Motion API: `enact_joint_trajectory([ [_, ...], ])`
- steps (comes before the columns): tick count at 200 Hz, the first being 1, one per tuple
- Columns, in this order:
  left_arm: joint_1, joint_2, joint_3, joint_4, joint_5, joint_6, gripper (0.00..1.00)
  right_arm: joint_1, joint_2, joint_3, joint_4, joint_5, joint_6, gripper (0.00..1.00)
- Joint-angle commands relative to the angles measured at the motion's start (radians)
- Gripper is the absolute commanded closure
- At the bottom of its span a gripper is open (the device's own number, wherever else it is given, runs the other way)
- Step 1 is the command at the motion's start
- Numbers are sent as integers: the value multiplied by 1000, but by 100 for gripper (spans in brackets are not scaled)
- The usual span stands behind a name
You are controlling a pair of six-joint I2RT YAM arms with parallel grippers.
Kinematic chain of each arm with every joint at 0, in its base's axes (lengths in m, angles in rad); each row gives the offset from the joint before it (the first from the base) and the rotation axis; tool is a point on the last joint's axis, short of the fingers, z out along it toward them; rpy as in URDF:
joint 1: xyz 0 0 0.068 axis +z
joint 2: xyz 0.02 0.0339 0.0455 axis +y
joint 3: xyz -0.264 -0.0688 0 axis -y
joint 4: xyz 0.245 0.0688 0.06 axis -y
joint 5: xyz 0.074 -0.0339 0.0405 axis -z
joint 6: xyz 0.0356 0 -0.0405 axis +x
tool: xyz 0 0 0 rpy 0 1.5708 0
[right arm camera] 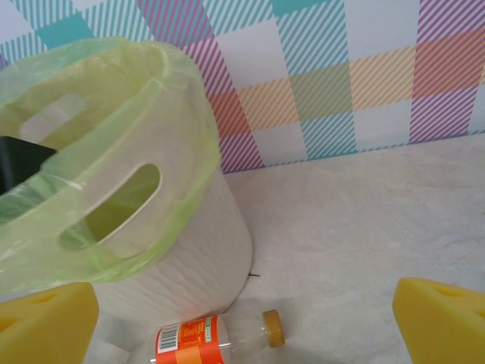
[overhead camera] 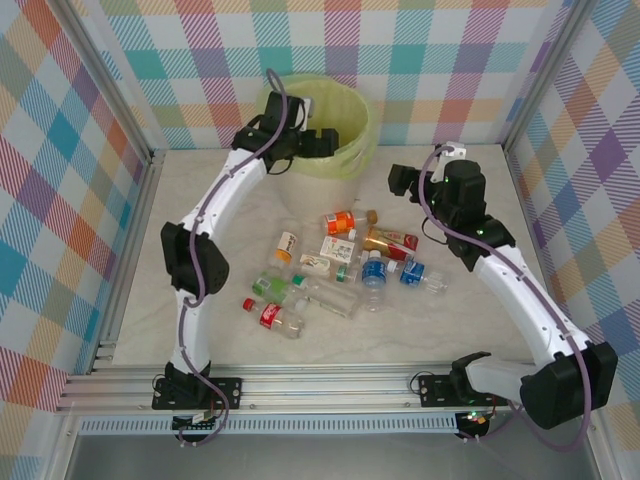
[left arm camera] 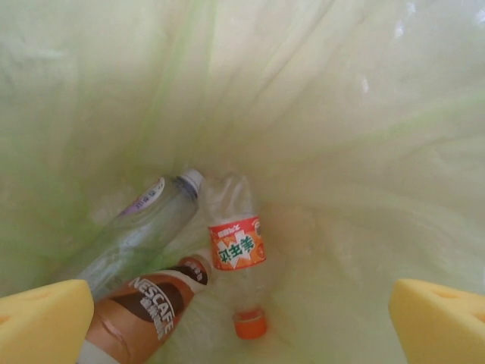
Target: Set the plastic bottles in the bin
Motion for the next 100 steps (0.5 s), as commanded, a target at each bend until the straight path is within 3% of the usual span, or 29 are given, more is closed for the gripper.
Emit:
enact_joint_trajectory([
  [1, -19, -185, -114, 144, -12, -19, 0, -2, 36, -14, 48, -18, 16, 0],
  [50, -34, -315, -246, 183, 1, -45, 0, -3, 58, -28, 34, -53, -11, 0],
  [100, -35, -354, -244, 175, 9, -48, 0, -2, 52, -31, -12, -160, -61, 0],
])
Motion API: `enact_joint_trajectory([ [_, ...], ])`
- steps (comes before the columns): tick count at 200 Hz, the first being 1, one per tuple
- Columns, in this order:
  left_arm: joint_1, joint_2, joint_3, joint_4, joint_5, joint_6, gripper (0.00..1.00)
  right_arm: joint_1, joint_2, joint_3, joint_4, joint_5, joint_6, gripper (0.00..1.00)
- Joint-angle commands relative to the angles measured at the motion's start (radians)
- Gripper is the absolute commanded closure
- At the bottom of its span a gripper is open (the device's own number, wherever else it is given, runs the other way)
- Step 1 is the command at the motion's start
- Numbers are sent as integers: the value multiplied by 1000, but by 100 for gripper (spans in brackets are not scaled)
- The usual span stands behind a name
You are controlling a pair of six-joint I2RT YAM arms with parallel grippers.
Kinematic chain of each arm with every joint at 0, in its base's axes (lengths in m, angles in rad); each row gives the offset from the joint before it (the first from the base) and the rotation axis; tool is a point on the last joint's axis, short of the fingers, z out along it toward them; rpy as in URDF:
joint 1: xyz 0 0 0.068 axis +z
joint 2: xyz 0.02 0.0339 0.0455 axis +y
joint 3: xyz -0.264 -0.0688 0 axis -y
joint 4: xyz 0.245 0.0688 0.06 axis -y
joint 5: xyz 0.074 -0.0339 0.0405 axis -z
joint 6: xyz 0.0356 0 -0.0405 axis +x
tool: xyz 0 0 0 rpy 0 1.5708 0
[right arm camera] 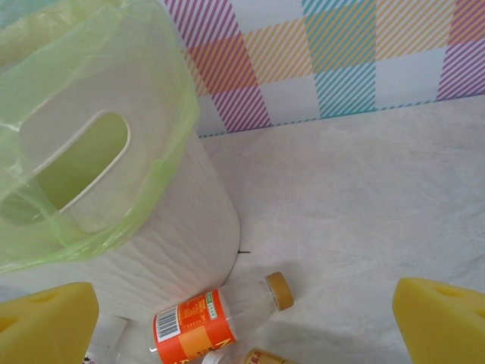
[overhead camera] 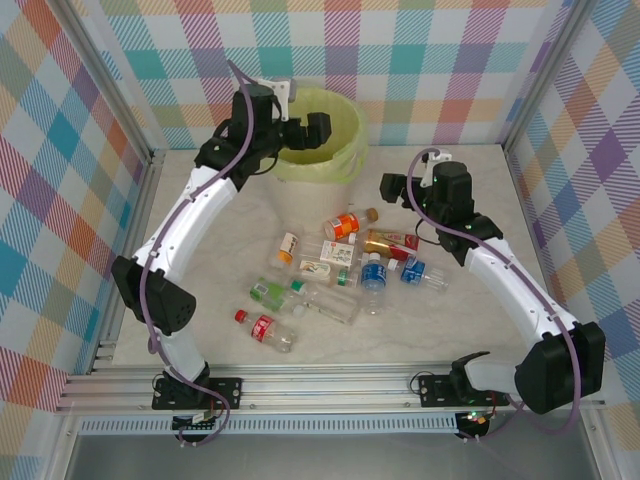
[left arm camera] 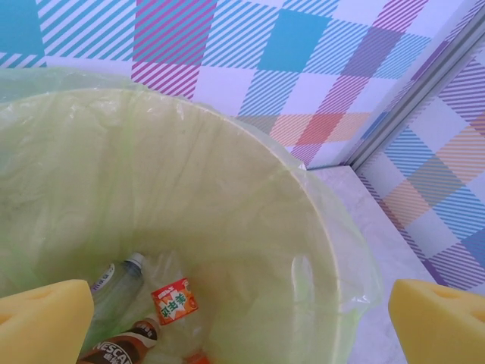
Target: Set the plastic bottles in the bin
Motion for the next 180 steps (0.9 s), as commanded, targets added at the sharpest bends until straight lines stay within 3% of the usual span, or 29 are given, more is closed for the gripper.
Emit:
enact_joint_trajectory([
  [1, -7, -40, -21, 12, 17, -17, 0, -3, -12, -8, -20, -92, -49, 0],
  [32, -15, -147, -91, 15, -19, -31, 0, -2, -42, -38, -101, -228, -101, 0],
  [65, -22, -207, -114, -14, -17, -65, 0, 0, -97, -146, -63, -401, -131, 0],
  [96, -21, -324, -340, 42, -65, -187, 0, -1, -124, -207, -83, -289, -95, 0],
  [116, -21, -447, -516, 85, -96, -234, 0, -2, -111, -196, -203, -245, -98, 0],
  [161, -13, -714, -858, 67, -323, -277, 0, -3, -39, -169, -488, -58, -56, 0],
  [180, 21, -822, -1008, 119, -337, -315, 0, -13, 42, -140, -594, -35, -70, 0],
])
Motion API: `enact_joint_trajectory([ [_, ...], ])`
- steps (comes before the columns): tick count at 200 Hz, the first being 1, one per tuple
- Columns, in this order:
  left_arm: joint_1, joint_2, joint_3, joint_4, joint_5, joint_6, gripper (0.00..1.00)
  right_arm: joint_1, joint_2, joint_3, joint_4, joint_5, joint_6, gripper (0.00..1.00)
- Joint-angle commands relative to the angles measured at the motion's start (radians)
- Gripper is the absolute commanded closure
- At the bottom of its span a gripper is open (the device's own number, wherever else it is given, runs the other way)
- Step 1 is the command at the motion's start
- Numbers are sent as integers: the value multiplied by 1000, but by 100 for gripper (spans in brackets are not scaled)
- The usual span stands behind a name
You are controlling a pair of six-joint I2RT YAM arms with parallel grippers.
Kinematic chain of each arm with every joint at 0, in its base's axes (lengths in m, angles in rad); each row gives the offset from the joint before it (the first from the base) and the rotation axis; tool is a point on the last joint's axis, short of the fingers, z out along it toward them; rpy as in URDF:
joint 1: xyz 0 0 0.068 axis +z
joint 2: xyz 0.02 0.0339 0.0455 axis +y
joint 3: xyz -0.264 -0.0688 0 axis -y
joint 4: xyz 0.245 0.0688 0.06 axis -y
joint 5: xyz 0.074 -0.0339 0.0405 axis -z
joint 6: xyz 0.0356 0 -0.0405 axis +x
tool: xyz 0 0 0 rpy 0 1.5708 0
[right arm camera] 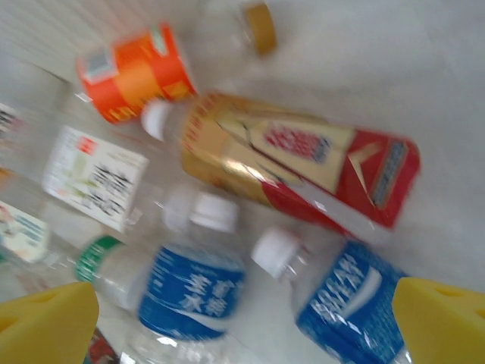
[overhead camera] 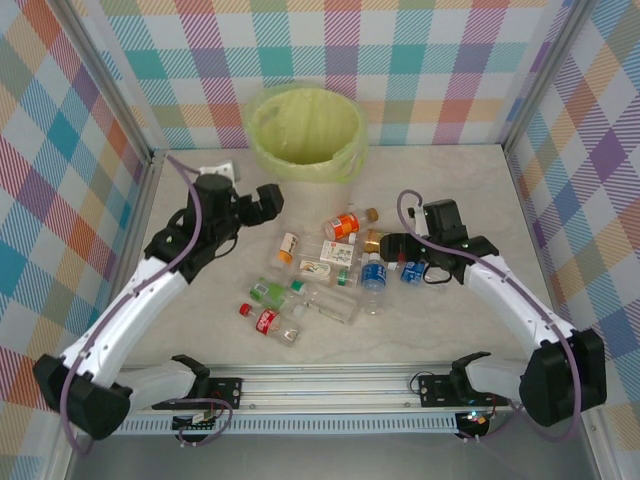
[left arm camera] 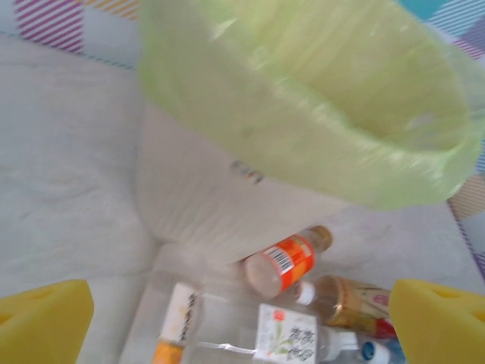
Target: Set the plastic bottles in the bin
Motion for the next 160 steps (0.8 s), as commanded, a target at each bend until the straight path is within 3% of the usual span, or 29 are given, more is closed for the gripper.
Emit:
enact_joint_trajectory([
  [1, 29, -129, -140, 61, -98, -68, 0, -12, 86, 54, -211, 91, 6, 0],
  [32, 101, -192, -265, 66, -93, -173, 0, -14, 186, 95, -246, 166, -51, 0],
  [62, 140, -207, -328, 95, -54, -204, 0, -24, 266, 132, -246, 156, -109, 0],
  [102, 171, -206, -353, 95, -27, -205, 0, -51, 352, 139, -278, 94, -75, 0],
  [139, 200, -175, -362, 107, 27, -204, 0, -52, 341, 102, -314, 73, -27, 0],
  [160, 217, -153, -362, 127, 53, -195, 0, -52, 346, 78, -297, 52, 19, 6],
])
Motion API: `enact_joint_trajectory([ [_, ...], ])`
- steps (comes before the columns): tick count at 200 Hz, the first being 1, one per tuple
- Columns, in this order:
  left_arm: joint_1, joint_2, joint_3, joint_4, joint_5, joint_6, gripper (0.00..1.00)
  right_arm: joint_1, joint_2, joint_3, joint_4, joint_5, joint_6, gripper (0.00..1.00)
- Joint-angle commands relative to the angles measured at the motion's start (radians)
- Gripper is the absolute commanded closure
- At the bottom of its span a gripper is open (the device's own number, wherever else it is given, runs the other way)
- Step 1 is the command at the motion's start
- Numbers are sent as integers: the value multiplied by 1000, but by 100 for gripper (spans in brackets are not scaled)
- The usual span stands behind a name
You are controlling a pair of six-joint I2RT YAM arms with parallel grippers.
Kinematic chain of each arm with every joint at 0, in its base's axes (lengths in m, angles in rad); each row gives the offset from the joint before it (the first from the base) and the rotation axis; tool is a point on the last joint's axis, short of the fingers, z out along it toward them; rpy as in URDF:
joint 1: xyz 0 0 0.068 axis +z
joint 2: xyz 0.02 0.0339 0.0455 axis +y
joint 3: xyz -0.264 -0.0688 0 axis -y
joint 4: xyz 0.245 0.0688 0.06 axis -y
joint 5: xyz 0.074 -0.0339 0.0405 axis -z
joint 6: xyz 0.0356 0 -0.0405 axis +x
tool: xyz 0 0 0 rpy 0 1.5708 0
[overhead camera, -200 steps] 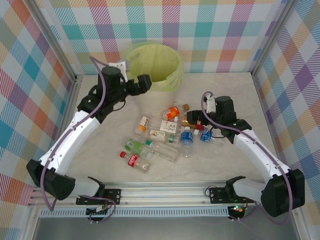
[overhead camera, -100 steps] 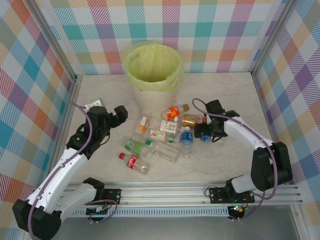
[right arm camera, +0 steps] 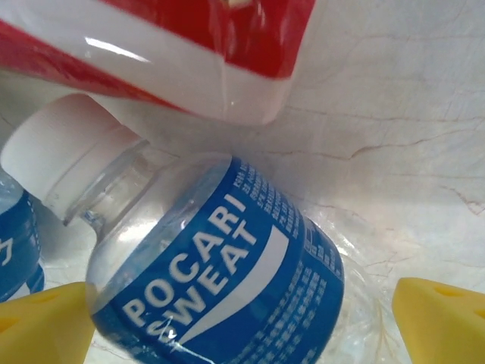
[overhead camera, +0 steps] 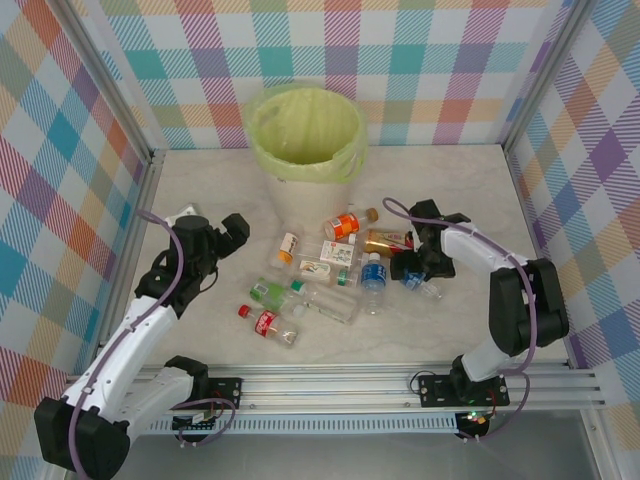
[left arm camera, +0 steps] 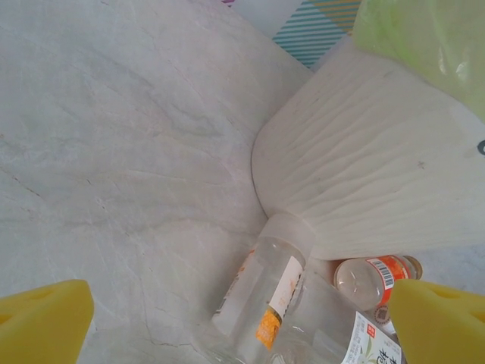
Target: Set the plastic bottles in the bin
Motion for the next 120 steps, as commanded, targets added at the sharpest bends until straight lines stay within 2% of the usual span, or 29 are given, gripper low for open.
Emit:
enact_joint_trajectory([
  [1, 26, 22, -17, 48, 49, 2, 0, -2, -7, -33, -30, -42, 68, 7],
  [33, 72, 110, 34, 117, 105, 41, 0, -1, 26, -56, 9, -98, 118, 12],
  [68, 94, 193, 90, 179, 131, 69, 0, -1, 8, -99, 53, -87, 165, 18],
  [80, 102, 221, 105, 200, 154, 81, 0, -1, 1, -122, 72, -96, 188, 16],
  [99, 112, 261, 146, 200, 191, 108, 0, -1, -4, -152, 96, -128, 206, 4],
  [120, 121, 285, 166, 205, 198, 115, 0, 0, -13, -171, 107, -150, 203, 2],
])
